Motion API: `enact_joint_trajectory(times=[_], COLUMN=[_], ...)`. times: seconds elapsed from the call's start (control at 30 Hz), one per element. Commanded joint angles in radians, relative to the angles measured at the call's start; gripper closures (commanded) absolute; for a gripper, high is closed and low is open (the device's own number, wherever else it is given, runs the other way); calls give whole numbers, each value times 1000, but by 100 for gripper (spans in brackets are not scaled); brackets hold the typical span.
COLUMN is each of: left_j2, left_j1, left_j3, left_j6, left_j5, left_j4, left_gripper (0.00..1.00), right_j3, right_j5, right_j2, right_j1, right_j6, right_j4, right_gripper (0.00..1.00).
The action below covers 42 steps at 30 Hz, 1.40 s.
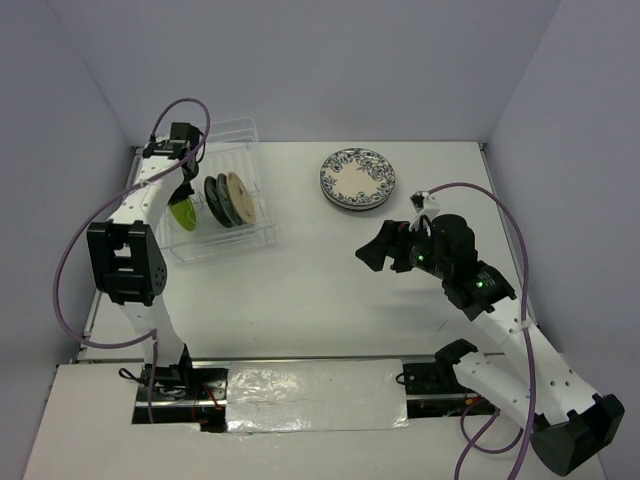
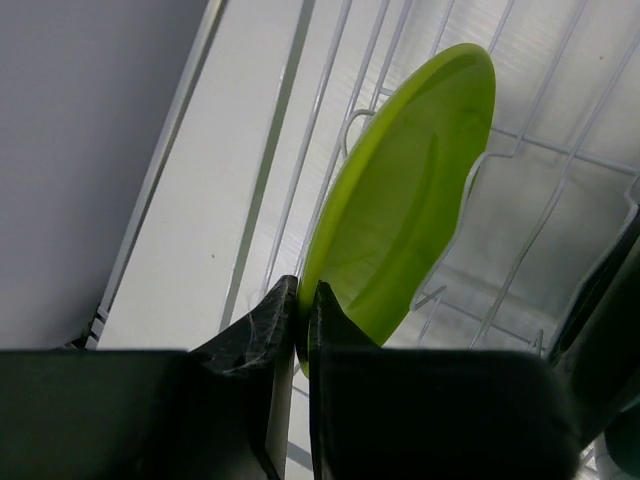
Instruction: Unload the plates from the dish rack
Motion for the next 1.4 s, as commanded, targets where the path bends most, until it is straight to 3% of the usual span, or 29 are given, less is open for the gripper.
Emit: enact_joint_trajectory(times=[0.0, 0.23, 0.3, 0.43, 0.47, 0.53, 0.67, 0.87, 0.97, 1.07, 1.13, 1.17, 1.2, 1.23, 1.27, 1.3, 1.37], left_j2=[-81, -248, -345, -629, -677, -757, -908, -937, -925, -920, -908, -903, -896, -890, -883, -870, -857], left_j1=[7, 3, -3, -34, -34, -36, -48, -74, -83, -85, -85, -86, -86, -86, -88, -88, -89], left_j3=[56, 72, 51, -157, -194, -303, -475, -639, -656, -696, -725, -743, -751, -754, -762, -765, -780], left_j6=[17, -5, 1, 17, 11, -14, -121, -281, -307, -345, -365, -377, -376, -368, -344, -333, -313], left_j5=[-108, -111, -45, 263, 411, 568, 989, 1257, 1300, 1368, 1412, 1424, 1428, 1420, 1412, 1403, 1391], left_j4=[-64, -36, 5, 174, 206, 301, 499, 729, 775, 860, 887, 922, 920, 911, 886, 859, 854], left_gripper=[100, 100, 100, 100, 100, 100, 100, 100, 100, 100, 100, 100, 97, 88, 85, 84, 77], right_j3=[17, 28, 19, -33, -32, 14, 198, 300, 304, 294, 278, 249, 228, 185, 168, 156, 126], right_j5=[-2, -21, -68, -266, -272, -254, -72, 132, 120, 125, 142, 143, 149, 152, 151, 149, 146], right_j2=[-2, 15, 19, 59, 76, 117, 298, 447, 478, 509, 513, 510, 487, 475, 463, 443, 426], right_j1=[11, 8, 8, 17, 25, 51, 187, 252, 253, 253, 252, 252, 246, 240, 235, 226, 218], right_j6=[7, 16, 31, 144, 160, 174, 123, 102, 109, 114, 125, 132, 154, 168, 181, 204, 218], right_j4=[51, 83, 164, 422, 506, 525, 450, 434, 465, 480, 506, 525, 546, 600, 626, 661, 687], right_gripper=[6, 3, 0, 0, 0, 0, 0, 0, 1, 10, 24, 41, 49, 55, 82, 98, 100])
